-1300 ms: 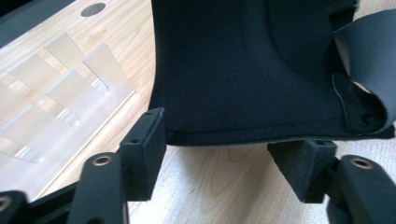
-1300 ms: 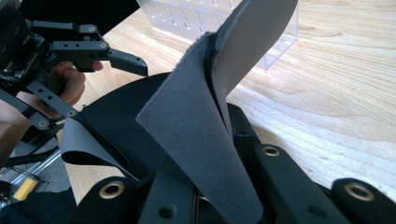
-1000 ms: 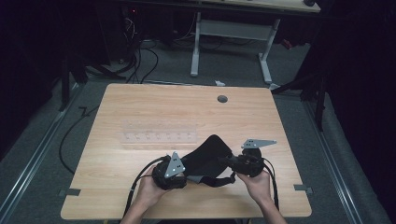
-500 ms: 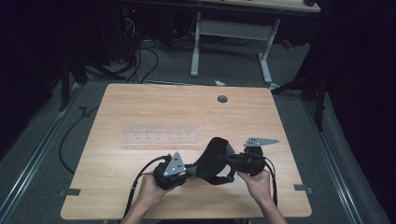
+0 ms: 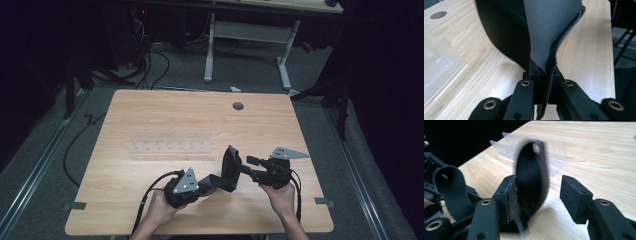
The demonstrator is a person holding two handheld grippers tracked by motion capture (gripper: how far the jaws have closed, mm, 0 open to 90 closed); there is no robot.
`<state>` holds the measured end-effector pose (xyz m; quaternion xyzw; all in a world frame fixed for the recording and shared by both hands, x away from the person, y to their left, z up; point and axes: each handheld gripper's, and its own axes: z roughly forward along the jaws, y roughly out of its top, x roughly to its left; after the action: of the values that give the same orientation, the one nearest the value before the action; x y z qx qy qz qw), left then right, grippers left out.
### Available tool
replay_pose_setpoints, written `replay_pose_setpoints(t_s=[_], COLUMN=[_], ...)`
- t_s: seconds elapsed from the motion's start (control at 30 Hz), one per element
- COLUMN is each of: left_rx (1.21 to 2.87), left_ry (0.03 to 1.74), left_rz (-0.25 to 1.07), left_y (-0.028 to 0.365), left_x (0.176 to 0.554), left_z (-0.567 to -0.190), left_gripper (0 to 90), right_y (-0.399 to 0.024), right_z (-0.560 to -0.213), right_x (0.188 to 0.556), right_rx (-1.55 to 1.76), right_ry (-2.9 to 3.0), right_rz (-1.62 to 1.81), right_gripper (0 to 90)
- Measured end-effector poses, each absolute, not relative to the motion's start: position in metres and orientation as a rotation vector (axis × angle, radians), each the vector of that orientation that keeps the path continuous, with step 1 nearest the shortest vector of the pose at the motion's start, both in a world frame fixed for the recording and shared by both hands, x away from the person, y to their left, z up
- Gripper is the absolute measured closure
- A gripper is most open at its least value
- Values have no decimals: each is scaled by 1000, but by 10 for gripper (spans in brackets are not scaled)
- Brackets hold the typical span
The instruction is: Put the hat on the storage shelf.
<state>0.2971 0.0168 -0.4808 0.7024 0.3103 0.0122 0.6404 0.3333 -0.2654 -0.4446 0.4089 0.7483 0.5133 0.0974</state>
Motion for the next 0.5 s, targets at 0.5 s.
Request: replay_pose_setpoints(t_s=[0.5], left_rx=[1456], left_ry=[787], left_rz=[15], left_y=[46], left_x=[305], left_z=[-466], left_gripper=[866], right_y=[-295], right_z=[-500], right_x=[348], right_rx=[1432], right_ry=[2171], right_rz=[1237], right_gripper=[407])
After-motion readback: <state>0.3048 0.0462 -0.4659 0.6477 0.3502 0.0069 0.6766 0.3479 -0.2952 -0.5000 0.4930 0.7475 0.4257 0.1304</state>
